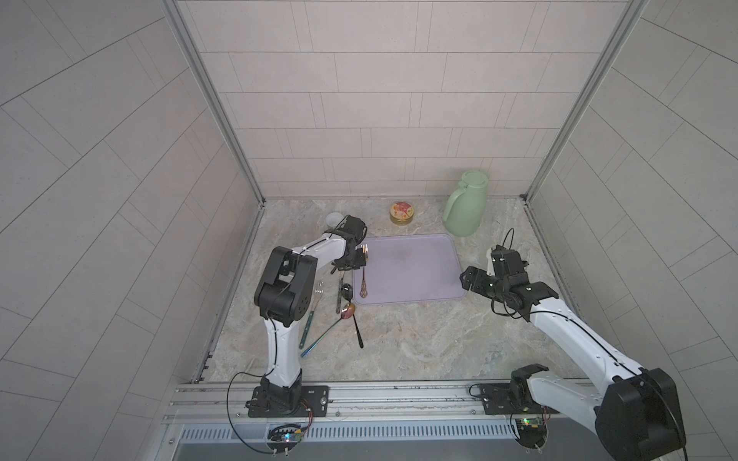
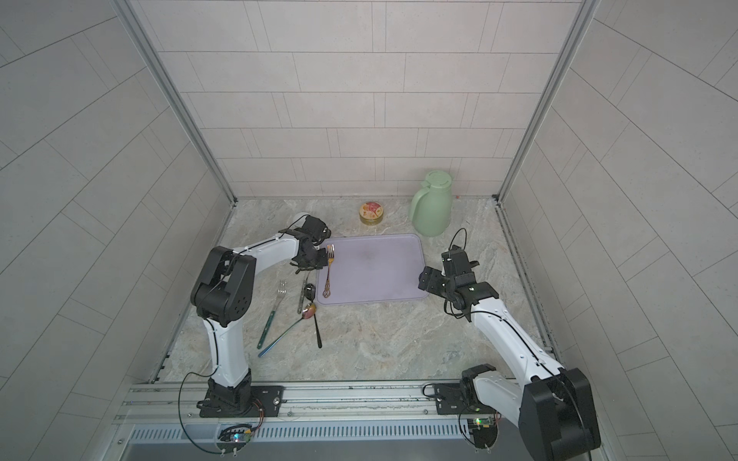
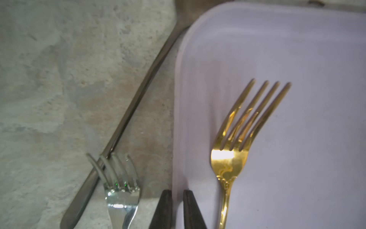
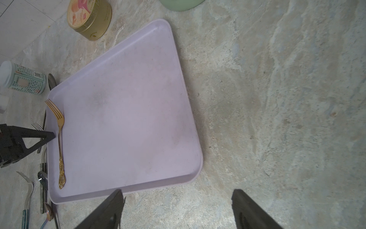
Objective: Set the spoon and fork side by side
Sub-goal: Adjust the tray at the center of the board.
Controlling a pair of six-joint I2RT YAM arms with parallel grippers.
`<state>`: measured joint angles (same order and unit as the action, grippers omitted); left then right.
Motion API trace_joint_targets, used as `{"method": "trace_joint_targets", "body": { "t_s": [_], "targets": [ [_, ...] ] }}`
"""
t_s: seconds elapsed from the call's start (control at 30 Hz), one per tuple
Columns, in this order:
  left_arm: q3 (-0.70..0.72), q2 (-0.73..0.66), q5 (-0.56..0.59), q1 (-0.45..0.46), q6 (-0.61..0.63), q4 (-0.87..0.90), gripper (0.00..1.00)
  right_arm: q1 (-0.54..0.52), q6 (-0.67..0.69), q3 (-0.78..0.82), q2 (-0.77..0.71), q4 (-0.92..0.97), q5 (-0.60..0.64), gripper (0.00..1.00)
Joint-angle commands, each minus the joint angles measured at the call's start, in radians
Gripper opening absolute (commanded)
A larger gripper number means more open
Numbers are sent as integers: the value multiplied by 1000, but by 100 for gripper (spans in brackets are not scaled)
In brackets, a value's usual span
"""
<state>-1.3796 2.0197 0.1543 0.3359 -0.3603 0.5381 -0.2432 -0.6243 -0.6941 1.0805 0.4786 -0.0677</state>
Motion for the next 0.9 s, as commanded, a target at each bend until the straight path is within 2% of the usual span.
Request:
{"method": "trace_joint_targets", "body": {
  "t_s": [0.0,0.43,0.5,0.7,0.87],
  "targets": [
    [-28,28,-11,1,25,-4,12,-7,14,-30,3,-9,13,89],
    [-95,61,-76,6,69,-25,11,-9,12,-25,-10,-12,12,89],
    [-96,46,-62,7,66,-10,14,-13,9,-28,-10,-10,9,89],
    [-6,-122,7,8,-7,33,29,-93,-20,-43,-5,-5,63,87],
    [122,-318,9,7,-101,99,40,-251,-69,-87,46,-19,142,81]
  ]
}}
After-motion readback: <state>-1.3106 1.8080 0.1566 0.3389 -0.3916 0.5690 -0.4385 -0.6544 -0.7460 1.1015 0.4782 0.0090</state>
